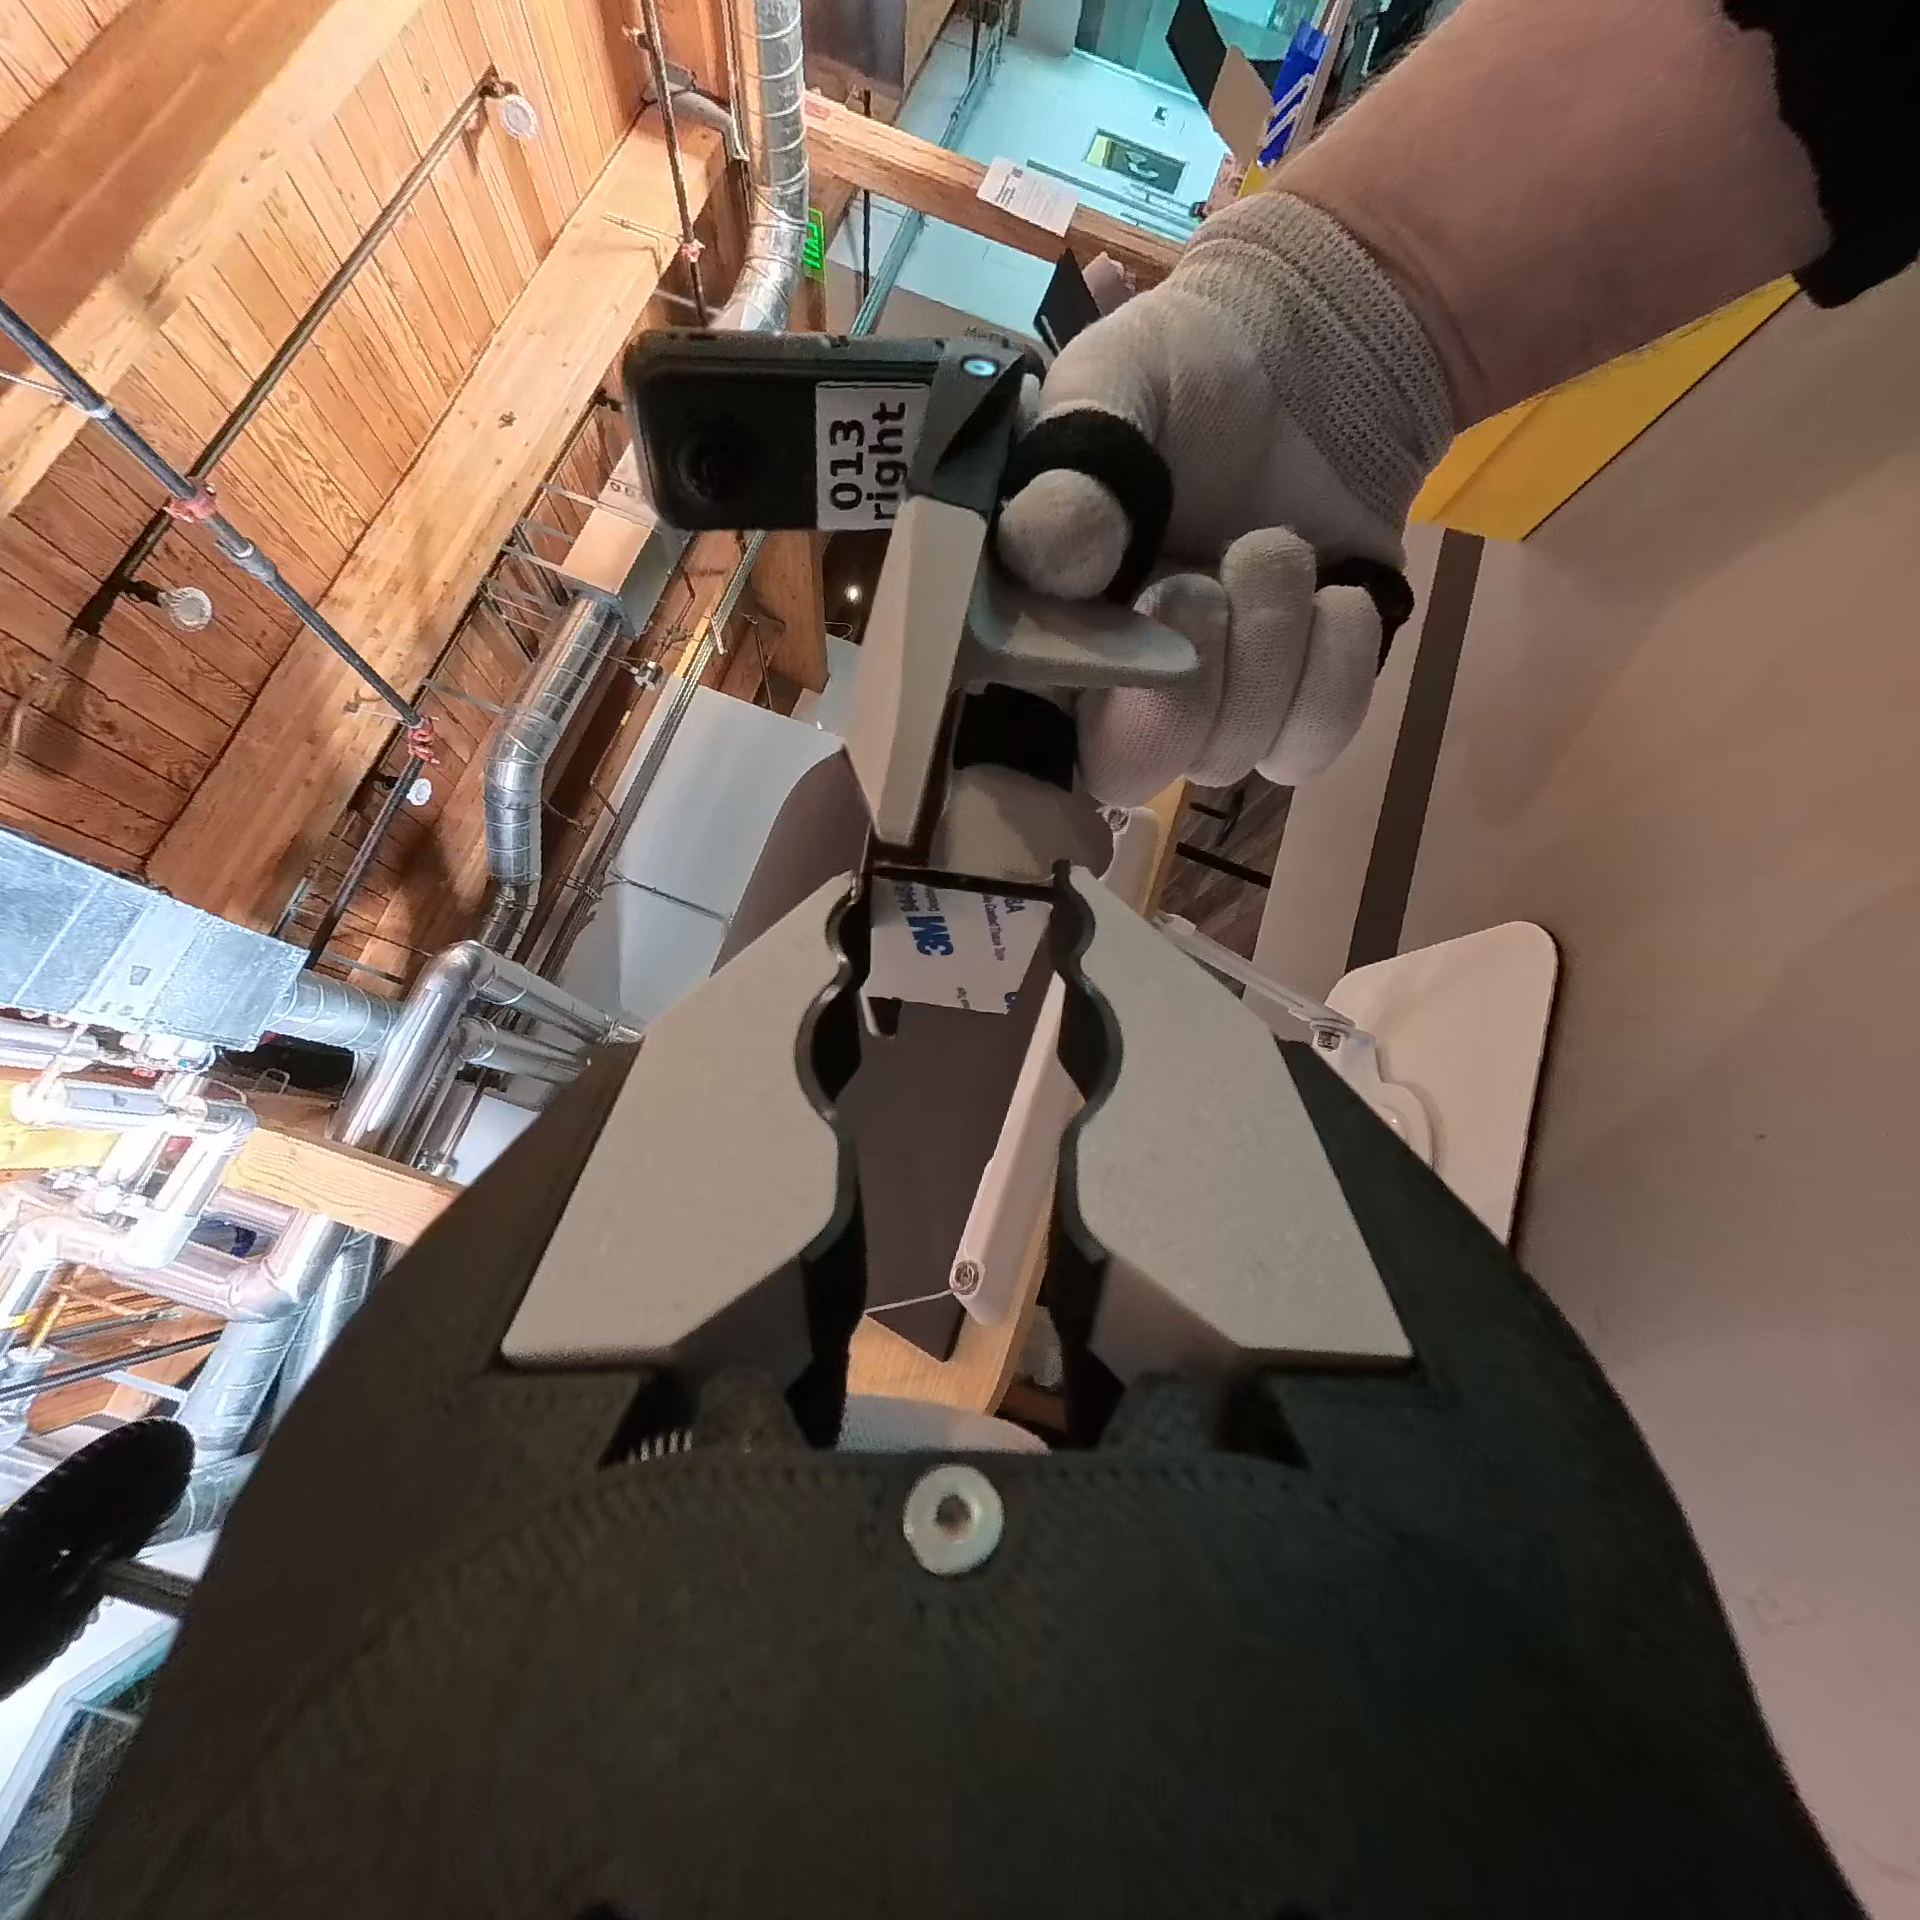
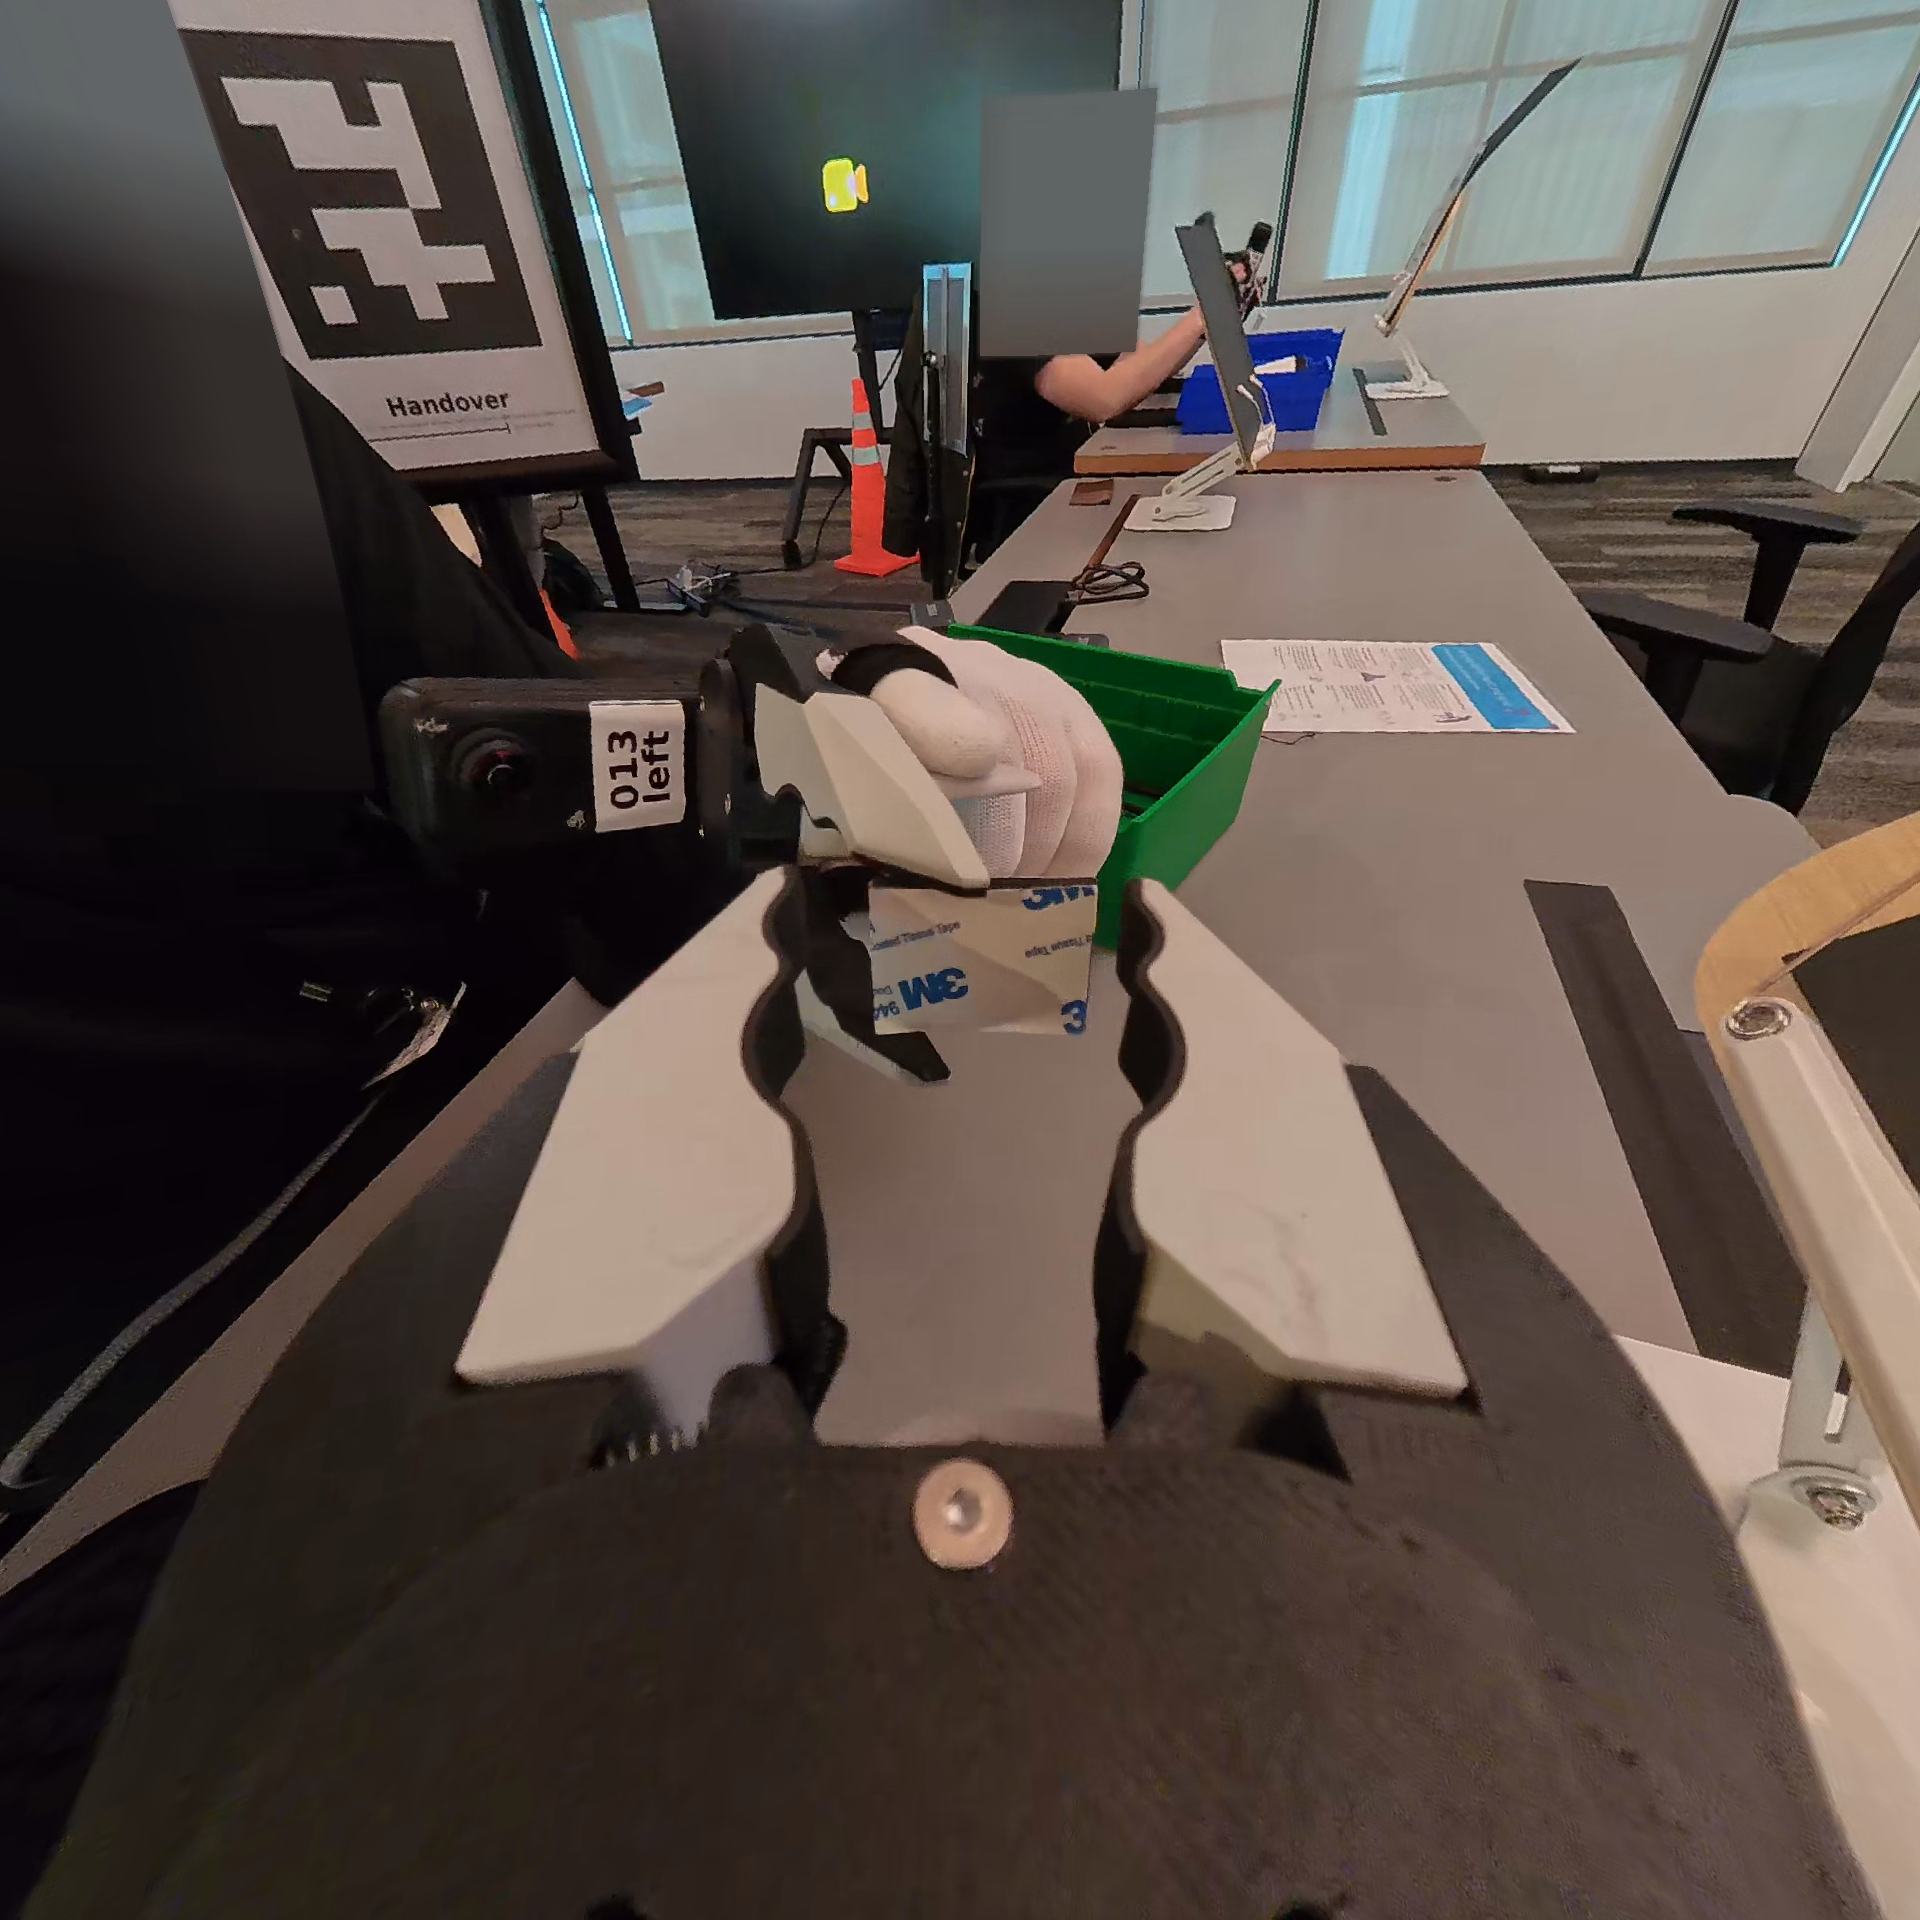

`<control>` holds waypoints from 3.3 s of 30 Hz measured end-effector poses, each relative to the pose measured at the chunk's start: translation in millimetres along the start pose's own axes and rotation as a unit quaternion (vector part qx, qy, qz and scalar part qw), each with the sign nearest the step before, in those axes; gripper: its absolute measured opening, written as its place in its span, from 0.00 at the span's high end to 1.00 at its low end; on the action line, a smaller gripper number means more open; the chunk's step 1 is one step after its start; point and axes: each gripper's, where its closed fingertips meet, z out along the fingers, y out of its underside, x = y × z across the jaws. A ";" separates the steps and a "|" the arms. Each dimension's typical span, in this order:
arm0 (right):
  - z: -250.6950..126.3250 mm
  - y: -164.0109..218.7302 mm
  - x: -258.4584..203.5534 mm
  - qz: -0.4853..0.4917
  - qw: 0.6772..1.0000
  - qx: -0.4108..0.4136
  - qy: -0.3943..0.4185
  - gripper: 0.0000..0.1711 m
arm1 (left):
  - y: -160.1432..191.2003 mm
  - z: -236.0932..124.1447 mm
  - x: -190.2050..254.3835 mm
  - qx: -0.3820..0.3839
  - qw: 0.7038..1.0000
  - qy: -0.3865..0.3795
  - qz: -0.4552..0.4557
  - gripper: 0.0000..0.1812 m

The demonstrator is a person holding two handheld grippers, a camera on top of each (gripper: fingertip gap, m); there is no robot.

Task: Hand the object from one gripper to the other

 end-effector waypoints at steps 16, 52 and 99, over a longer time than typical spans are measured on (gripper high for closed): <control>-4.2 6.2 7.4 -0.140 0.984 -0.065 0.091 0.68 | -0.5 -20.5 -21.5 0.061 0.949 0.119 -0.286 0.83; 12.5 20.6 19.2 -0.264 0.922 -0.215 0.184 0.82 | 0.5 -31.6 -28.0 0.090 0.905 0.170 -0.379 0.80; -4.0 36.1 38.3 -0.316 0.826 -0.374 0.278 0.74 | 30.8 -16.1 0.4 -0.066 0.971 0.146 -0.180 0.82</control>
